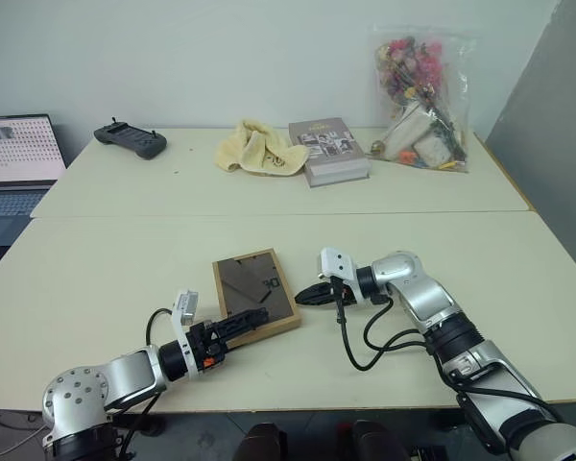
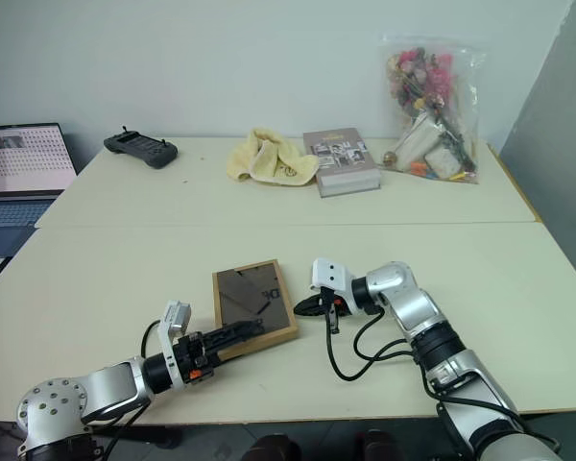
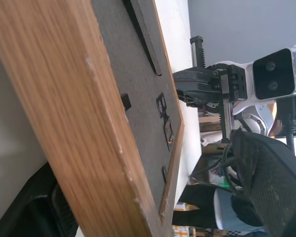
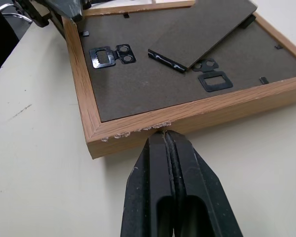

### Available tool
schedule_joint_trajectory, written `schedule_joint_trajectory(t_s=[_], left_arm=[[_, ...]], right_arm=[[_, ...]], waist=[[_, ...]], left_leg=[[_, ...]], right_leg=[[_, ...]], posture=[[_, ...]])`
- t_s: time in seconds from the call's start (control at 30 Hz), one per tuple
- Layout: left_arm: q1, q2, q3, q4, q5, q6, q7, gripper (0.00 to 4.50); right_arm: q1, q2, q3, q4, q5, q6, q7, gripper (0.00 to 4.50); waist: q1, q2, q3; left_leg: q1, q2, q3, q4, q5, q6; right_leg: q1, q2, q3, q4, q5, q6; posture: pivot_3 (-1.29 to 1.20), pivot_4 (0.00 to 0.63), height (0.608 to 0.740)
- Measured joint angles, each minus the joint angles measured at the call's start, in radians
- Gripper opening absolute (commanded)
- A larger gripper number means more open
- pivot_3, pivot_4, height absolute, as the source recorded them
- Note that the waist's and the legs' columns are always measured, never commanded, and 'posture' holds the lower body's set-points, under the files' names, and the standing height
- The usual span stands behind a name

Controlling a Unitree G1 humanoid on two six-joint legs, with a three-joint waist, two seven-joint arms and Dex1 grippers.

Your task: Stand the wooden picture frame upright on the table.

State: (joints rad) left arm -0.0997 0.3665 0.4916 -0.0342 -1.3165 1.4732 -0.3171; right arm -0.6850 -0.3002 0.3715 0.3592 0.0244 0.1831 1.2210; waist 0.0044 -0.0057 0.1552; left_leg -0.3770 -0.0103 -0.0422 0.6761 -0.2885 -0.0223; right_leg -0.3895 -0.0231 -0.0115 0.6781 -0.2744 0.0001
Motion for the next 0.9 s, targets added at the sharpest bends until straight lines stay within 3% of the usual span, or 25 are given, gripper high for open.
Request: schedule_joint_trajectory(t_s=[0.13,0.3,0.53,0.8,0.9], left_arm=[[-0.018,0.012,-0.023,0.027,0.006,-0.016,-0.012,3.96],[-0.031,0.038,-0.023,0.079,0.013,-0.015,-0.012,2.70],[-0.070,0.052,-0.012,0.093,-0.011,-0.016,0.024,1.38],[-0.290,0.015,-0.028,0.065,-0.031,-0.117,0.084,1.29],[-0.370,0.010,-0.052,0.046,-0.040,-0.144,0.085,1.29]], right_arm=[[0.023,-0.029,0.000,-0.007,-0.001,0.000,-0.013,0.00],[0.045,-0.051,-0.005,-0.005,-0.004,-0.021,-0.055,0.00],[0.044,-0.078,-0.085,0.008,0.004,-0.029,-0.148,0.00],[-0.150,-0.067,-0.260,-0.190,0.213,0.303,-0.205,0.00],[-0.218,-0.047,-0.276,-0.194,0.273,0.388,-0.203,0.48]], waist=[[0.000,0.000,0.000],[-0.008,-0.001,0.001],[-0.006,-0.005,0.004],[-0.007,-0.008,0.006],[-0.007,-0.008,0.006]], left_leg=[[0.002,0.000,0.000,-0.001,0.000,0.000],[0.002,0.000,-0.001,-0.001,0.000,0.000],[-0.001,0.000,-0.002,-0.001,0.000,0.000],[-0.014,0.001,-0.003,0.000,0.002,-0.005],[-0.017,0.001,-0.002,0.001,0.003,-0.005]], right_leg=[[0.001,0.000,0.000,0.000,0.000,0.000],[0.000,0.001,0.000,0.001,0.000,0.000],[-0.002,0.001,0.000,0.000,0.000,0.000],[-0.015,0.001,-0.001,0.002,0.000,-0.001],[-0.017,0.001,0.000,0.001,0.000,-0.001]], posture=[[0.00,0.150,0.740],[0.00,0.150,0.740],[0.00,0.150,0.740],[0.00,0.150,0.740],[0.00,0.150,0.740]])
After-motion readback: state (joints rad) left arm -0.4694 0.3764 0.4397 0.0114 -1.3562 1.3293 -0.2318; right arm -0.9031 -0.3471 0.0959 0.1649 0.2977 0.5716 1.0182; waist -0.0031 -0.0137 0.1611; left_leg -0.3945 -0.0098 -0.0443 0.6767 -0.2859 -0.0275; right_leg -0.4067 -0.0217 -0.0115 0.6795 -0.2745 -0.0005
